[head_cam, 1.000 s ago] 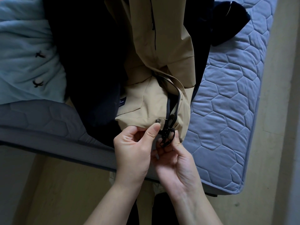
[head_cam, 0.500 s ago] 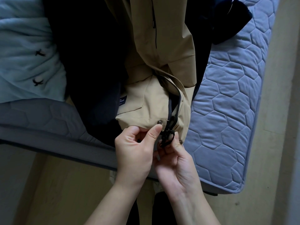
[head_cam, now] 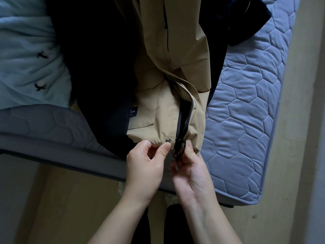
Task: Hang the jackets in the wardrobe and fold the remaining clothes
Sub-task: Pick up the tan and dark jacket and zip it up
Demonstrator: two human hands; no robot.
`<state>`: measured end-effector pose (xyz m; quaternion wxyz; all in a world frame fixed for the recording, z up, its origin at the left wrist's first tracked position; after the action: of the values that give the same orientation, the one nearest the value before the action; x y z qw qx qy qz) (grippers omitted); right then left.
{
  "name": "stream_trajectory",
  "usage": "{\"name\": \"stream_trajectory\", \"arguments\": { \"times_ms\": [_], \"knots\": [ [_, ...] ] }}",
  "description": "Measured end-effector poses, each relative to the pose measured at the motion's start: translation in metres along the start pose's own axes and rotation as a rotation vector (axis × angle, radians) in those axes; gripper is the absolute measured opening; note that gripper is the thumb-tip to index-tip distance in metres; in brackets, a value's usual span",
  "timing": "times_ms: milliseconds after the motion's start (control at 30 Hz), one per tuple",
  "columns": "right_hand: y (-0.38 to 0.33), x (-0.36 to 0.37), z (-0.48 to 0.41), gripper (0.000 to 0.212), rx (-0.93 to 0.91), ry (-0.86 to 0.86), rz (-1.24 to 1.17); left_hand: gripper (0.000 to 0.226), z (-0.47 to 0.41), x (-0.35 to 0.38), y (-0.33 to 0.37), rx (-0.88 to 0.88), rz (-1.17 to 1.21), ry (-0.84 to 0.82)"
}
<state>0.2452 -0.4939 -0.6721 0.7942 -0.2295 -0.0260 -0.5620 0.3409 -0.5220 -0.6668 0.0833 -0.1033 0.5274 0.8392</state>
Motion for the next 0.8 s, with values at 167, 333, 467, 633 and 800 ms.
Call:
{"name": "stream_trajectory", "arguments": {
  "times_ms": [167,333,467,633,800],
  "knots": [
    [-0.006,-0.002,0.002,0.021,-0.014,-0.031,0.149,0.032,-0.005,0.004,-0.008,-0.191,0.181,-0.031],
    [-0.024,-0.014,0.008,0.027,0.045,-0.017,0.579,0.039,-0.010,0.002,-0.006,-0.149,0.091,-0.100],
    [-0.039,-0.016,0.017,0.035,0.089,-0.068,0.840,0.034,-0.014,-0.002,0.002,-0.116,0.036,-0.114],
    [-0.044,-0.011,0.023,0.017,0.157,-0.068,0.843,0.035,-0.016,-0.005,0.005,-0.077,-0.054,-0.111],
    [-0.044,0.002,0.035,0.019,0.315,-0.046,0.454,0.031,-0.012,-0.012,0.003,0.009,-0.238,-0.099]
  ]
}}
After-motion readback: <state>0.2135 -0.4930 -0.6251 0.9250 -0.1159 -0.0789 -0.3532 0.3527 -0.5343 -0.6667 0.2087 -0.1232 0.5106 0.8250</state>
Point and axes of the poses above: each hand's wrist, its own z-axis away from the middle knuckle, its own x-axis out of the palm, y = z × x, the point moved 3 cm from there along -z, towards the middle knuckle, and after that the axes turned 2 degrees about -x, right-handed, at the moved point
